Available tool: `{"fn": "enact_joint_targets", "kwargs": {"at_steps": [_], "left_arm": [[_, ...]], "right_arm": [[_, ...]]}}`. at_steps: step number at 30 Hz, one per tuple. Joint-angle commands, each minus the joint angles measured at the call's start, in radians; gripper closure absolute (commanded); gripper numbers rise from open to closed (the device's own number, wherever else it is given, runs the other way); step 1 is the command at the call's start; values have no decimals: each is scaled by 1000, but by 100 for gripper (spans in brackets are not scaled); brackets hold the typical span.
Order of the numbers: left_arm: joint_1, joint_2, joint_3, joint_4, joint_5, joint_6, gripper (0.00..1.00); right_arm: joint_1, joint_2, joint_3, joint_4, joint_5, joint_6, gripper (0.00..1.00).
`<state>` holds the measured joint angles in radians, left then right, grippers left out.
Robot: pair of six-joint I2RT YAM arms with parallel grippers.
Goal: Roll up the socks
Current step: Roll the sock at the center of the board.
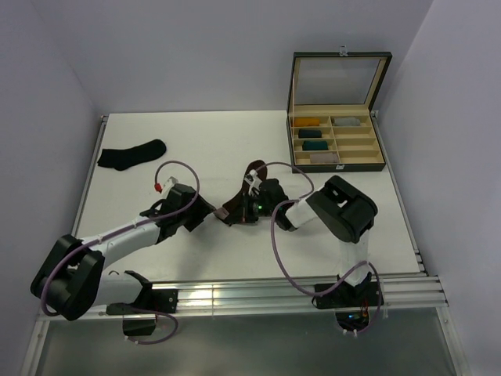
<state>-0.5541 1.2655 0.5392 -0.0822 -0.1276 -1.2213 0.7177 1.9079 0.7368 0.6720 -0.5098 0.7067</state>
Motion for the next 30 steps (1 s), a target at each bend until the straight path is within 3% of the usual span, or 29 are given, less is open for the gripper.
{"fn": "enact_joint_targets", "kwargs": {"at_steps": [1, 3, 8, 20, 30], "left_arm": [[-4, 1, -19, 73, 20, -23, 36], [-4, 15, -25, 117, 34, -23, 38], [-7, 52, -27, 147, 72, -23, 44], [-32, 136, -7, 157, 102, -14, 52], [-44, 189, 5, 193, 98, -9, 52]], "right_arm": [[-41, 85, -72, 299, -165, 319, 100], [-64, 118, -105, 406, -191, 448, 100], [-72, 198, -145, 561, -171, 543, 100], [-72, 191, -159, 475, -113, 507, 100], [-72, 189, -152, 433, -104, 481, 100]]}}
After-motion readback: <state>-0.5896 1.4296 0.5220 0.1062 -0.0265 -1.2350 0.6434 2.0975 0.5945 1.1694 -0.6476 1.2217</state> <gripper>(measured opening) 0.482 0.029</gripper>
